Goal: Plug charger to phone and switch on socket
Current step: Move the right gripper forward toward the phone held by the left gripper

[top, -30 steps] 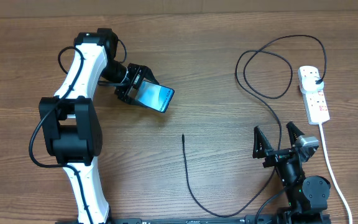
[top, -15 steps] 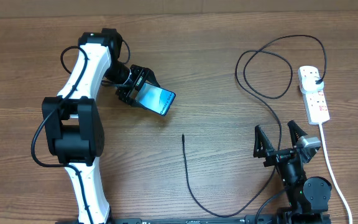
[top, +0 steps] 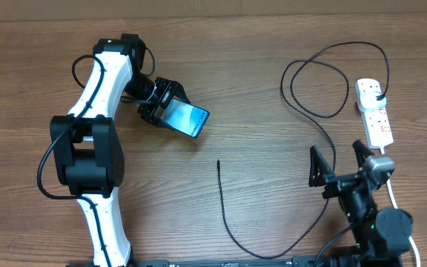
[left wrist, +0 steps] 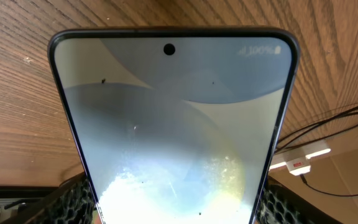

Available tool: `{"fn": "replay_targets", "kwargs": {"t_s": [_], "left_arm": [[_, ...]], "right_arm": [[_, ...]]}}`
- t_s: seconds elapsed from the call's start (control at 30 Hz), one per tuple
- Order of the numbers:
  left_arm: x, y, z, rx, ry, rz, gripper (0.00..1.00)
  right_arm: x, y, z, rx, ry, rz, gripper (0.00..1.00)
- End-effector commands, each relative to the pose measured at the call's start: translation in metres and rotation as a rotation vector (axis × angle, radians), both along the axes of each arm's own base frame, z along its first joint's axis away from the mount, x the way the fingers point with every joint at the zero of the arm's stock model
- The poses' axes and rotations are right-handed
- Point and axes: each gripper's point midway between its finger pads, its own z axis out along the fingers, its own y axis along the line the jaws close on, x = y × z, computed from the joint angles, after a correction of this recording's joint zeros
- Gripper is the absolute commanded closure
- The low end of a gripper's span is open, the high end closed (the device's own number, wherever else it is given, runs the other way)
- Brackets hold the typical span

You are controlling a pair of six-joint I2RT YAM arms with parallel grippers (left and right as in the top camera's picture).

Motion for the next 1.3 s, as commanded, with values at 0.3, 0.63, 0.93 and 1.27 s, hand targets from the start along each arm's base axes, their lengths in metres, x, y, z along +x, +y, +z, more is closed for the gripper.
{"fn": "replay_targets", "kwargs": {"t_s": [0.3, 0.63, 0.93, 1.27], "left_arm": [[0.005, -0.007, 0.025, -0.02, -0.08, -0.026, 0.96], [0.005, -0.007, 0.024, -0.02, -0.081, -0.026, 0.96], [0.005, -0.009, 0.024, -0.019, -0.075, -0.022, 0.96], [0.004, -0.011, 0.025, -0.013, -0.045, 0.013, 0.96]], "right_arm": [[0.053, 0.028, 0.006, -0.008, 0.329, 0.154, 0.0], [0.093, 0.076, -0.019, 0.284, 0.636, 0.377, 0.0], [0.104, 0.103, -0.042, 0.538, 0.824, 0.483, 0.0], [0.108, 0.103, -0.05, 0.642, 0.893, 0.432, 0.0]]}}
